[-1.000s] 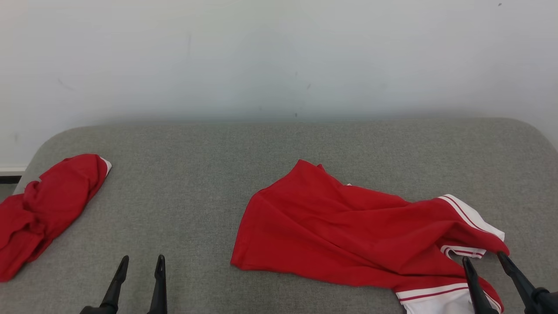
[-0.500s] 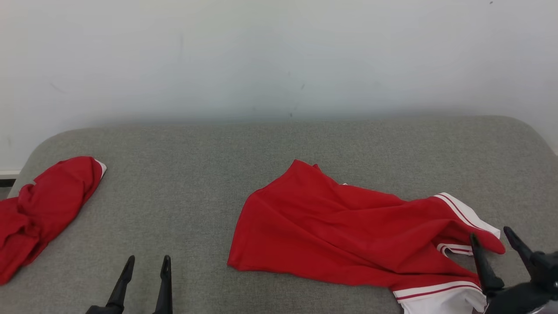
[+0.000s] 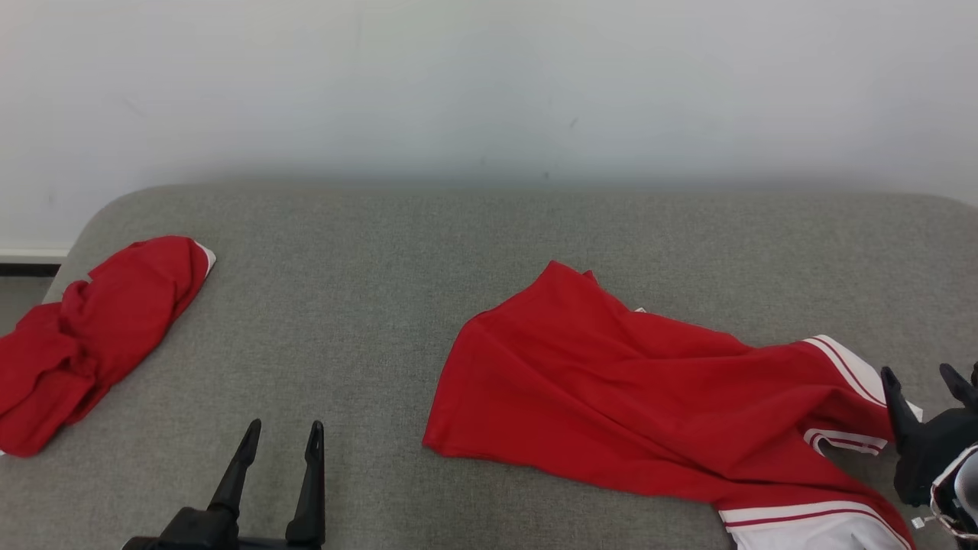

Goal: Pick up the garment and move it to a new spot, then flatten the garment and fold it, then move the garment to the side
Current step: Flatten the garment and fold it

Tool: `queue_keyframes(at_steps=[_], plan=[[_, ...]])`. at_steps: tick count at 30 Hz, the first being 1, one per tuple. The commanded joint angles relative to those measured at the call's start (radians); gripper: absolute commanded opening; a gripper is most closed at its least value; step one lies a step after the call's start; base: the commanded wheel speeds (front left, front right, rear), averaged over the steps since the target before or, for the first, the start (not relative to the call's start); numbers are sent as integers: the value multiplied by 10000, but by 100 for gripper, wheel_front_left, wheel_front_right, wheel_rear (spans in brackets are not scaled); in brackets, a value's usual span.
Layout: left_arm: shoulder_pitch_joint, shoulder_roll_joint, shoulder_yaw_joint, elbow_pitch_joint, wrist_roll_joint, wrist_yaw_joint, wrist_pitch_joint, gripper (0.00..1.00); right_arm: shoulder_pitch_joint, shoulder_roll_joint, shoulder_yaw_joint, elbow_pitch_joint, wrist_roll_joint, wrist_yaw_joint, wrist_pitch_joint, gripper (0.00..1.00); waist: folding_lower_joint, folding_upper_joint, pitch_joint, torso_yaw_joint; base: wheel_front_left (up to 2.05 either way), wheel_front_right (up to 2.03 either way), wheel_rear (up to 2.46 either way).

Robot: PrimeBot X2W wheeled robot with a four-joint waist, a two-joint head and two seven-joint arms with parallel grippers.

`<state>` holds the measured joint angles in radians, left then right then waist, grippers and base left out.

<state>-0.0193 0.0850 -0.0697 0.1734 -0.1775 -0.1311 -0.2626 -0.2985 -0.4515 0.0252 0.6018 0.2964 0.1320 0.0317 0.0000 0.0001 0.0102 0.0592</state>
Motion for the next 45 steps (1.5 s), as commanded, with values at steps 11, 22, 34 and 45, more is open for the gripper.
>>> queue_keyframes(at_steps=[11, 22, 34, 45], plan=[[-568, 169, -80, -36, -90, 13, -33, 100, -1502, -126, 95, 3114, 114, -25, 459, 100, 0, -1, 943, 394, 0, 0, 0], [-706, 171, -74, 65, -93, 13, -33, 100, -2802, -11, 840, 3932, 564, -23, 573, 0, 0, -1, 990, 365, 0, 0, 0], [-859, 107, -283, 131, -197, 13, -33, 100, -5565, -380, 1684, 3411, 64, -23, -1234, 0, 0, -1, 1080, 934, 0, 0, 0], [-924, 2, -472, 231, -187, 13, -33, 100, -6340, -125, 1701, 5217, -523, -23, -1315, 100, 0, -1, 1089, 1356, 0, 0, 0]])
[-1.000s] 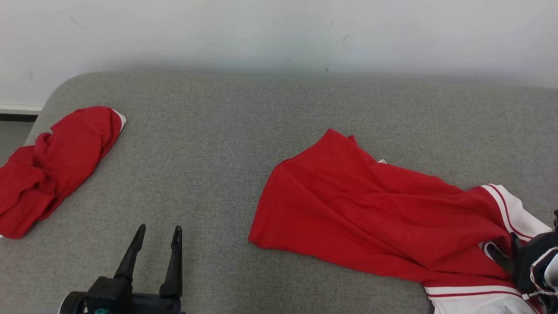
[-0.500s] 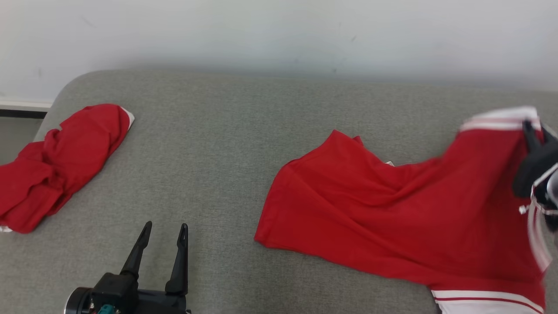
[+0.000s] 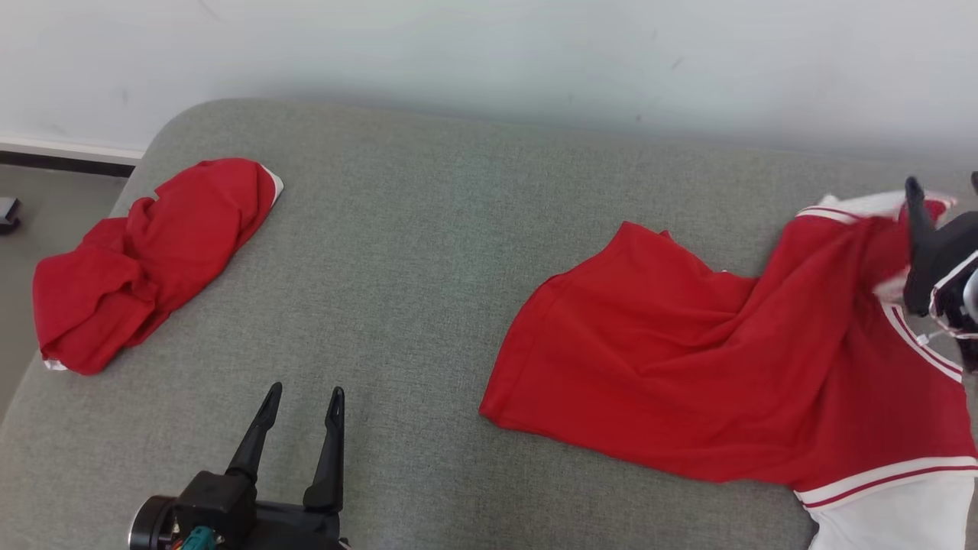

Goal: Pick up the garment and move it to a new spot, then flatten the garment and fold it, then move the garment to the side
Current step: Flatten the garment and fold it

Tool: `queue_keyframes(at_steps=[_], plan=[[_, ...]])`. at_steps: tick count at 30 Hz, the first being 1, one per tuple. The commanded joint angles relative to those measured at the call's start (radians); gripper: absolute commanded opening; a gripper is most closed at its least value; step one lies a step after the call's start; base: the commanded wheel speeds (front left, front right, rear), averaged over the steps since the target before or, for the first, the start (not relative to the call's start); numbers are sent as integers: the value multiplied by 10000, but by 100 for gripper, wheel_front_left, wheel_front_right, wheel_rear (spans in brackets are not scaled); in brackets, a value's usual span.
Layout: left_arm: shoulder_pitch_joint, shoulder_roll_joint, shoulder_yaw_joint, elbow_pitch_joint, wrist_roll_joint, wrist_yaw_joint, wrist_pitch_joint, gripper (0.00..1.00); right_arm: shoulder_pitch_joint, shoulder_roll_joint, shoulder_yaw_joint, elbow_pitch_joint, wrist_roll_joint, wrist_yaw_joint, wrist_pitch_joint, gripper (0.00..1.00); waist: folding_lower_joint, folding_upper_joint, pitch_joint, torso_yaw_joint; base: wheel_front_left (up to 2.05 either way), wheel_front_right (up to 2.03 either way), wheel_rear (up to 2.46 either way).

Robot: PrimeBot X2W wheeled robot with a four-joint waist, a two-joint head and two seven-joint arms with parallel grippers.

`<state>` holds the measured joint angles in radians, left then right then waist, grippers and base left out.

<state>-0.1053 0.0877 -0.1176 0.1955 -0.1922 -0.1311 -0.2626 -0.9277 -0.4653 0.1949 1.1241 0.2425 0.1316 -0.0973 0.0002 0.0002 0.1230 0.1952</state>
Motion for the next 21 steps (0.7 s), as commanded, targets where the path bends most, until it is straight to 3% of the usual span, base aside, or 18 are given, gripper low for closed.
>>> queue_keyframes(at_steps=[1, 6, 12, 21], plan=[[-23, -30, 28, 30, -36, 13, -33, 100, 12, 49, 57, 123, 52, -19, -31, 100, -2, -2, -84, -25, 0, 0, 0], [274, -6, 171, 59, -25, 13, -33, 100, 458, 151, 345, 281, 265, -19, -564, 100, -2, -2, -479, -289, 0, 0, 0], [647, 90, 418, -10, 45, 13, -33, 100, 1252, 81, 576, -583, 752, -19, -1555, 100, -2, -2, -1023, -754, 0, 0, 0], [1013, 266, 799, -171, 114, 13, -33, 100, 3809, 212, -349, -4012, 1482, -19, -1669, 100, -2, -2, -1417, -1309, 0, 0, 0]])
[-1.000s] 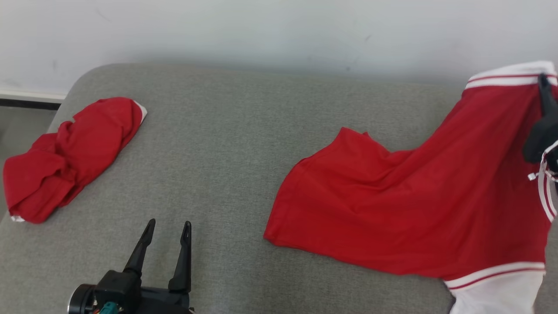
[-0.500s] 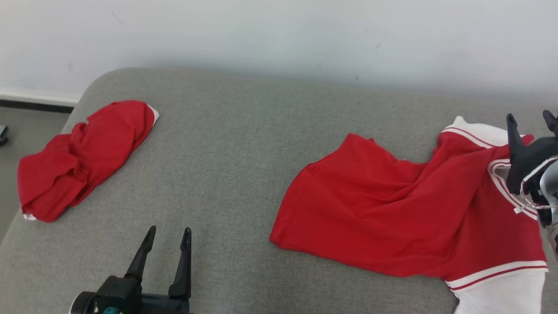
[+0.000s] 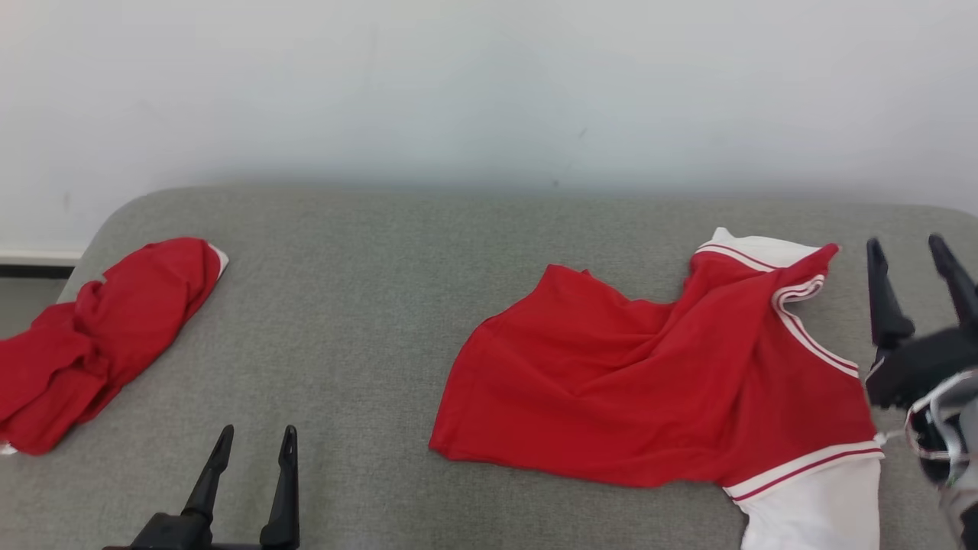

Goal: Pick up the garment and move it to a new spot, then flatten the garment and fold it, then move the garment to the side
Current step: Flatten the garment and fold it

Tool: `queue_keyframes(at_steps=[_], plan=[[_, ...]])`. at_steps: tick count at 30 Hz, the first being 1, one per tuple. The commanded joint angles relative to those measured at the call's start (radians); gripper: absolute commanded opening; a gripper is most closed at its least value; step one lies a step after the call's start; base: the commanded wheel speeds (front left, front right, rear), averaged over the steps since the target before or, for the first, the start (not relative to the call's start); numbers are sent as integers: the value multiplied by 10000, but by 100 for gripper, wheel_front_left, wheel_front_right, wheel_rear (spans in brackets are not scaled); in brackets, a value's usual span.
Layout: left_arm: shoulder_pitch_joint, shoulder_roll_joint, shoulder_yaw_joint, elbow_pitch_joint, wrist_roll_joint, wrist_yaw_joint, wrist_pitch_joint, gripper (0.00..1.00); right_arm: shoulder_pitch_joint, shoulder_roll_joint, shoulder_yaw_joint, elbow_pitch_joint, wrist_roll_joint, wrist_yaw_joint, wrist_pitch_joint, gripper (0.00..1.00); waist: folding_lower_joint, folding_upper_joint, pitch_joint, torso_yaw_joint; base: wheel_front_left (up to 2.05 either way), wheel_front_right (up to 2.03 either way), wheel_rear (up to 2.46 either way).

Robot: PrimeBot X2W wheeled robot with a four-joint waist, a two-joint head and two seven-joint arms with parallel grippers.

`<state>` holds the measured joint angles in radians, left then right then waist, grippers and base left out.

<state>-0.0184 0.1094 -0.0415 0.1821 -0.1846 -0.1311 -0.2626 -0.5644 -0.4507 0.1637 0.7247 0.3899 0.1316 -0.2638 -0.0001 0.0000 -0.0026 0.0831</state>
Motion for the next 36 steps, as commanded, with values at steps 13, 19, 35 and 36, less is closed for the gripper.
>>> queue_keyframes(at_steps=[13, 19, 35, 36], plan=[[337, 60, 141, -157, 105, 13, -33, 100, 4185, 1823, -1865, -3995, -1144, -19, -6, 100, 1, 0, -294, -368, 0, 0, 0], [383, 84, 168, -115, 87, 13, -33, 100, 5758, 2655, -2193, -5381, -1607, -19, 78, 100, 1, 0, -402, -333, 0, 0, 0], [799, 64, 317, -315, 292, 15, -33, 100, 7531, 3371, -2232, -7243, -1959, -19, 705, 100, 1, 0, -529, -301, 0, 0, 0], [811, 55, 313, -315, 316, 15, -33, 100, 7537, 3381, -2224, -7200, -1957, -19, 686, 100, 1, 0, -537, -286, 0, 0, 0]])
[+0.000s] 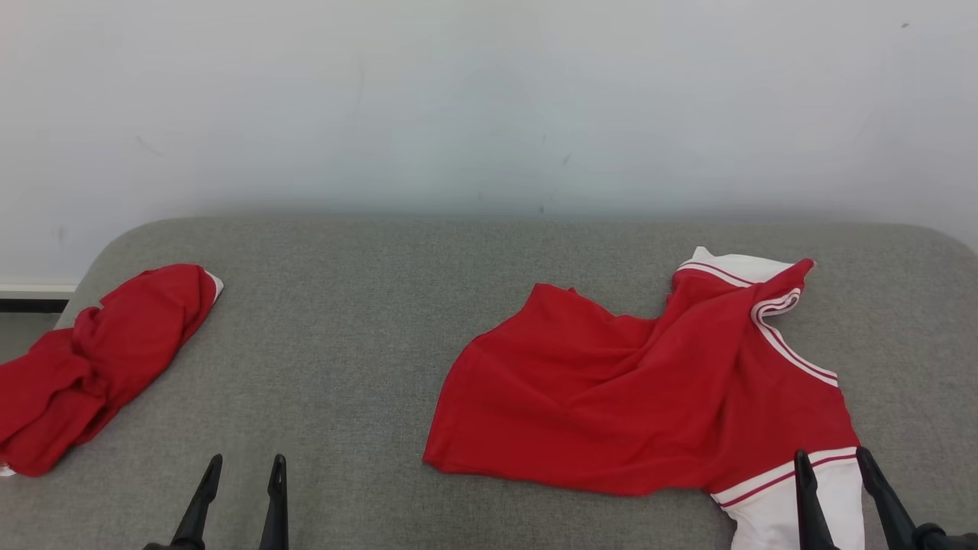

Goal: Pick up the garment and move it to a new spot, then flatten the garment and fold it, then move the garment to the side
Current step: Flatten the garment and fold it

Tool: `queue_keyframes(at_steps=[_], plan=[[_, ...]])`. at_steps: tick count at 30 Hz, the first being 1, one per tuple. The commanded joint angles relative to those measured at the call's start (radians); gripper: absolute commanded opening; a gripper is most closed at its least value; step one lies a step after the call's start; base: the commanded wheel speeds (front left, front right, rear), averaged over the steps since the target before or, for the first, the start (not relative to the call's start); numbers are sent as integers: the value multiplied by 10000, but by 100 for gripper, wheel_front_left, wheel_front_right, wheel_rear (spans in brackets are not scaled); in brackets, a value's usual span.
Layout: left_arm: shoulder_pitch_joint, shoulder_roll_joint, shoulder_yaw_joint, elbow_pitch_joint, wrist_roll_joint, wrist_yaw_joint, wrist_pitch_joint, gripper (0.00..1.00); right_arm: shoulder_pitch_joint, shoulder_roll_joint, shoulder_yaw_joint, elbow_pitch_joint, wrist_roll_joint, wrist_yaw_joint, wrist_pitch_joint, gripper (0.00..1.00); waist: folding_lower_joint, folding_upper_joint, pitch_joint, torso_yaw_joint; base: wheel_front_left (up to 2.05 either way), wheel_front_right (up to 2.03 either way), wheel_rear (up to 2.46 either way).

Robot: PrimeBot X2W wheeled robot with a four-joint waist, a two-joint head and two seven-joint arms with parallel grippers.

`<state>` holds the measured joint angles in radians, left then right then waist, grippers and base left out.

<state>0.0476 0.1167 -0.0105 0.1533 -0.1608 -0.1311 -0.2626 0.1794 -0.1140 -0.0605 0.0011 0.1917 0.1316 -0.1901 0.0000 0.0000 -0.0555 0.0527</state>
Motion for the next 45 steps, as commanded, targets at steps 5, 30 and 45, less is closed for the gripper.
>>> queue_keyframes(at_steps=[5, 30, 45], plan=[[148, -30, 50, 9, 126, 15, -33, 100, 79, 18, 117, 238, 14, -19, -5, 100, 0, 0, -36, 42, 0, 0, 0], [-3403, 1170, -4328, 3448, -1208, 18, 41, 100, -1488, -181, -1020, 3768, -446, -20, 482, 100, 0, 0, 1576, -1048, 0, 0, 0], [-4793, 1114, -5433, 5919, -2131, 18, -28, 100, -2755, 101, -821, 6325, -473, -20, 0, 100, 0, 0, 1967, -1449, 0, 0, 0]])
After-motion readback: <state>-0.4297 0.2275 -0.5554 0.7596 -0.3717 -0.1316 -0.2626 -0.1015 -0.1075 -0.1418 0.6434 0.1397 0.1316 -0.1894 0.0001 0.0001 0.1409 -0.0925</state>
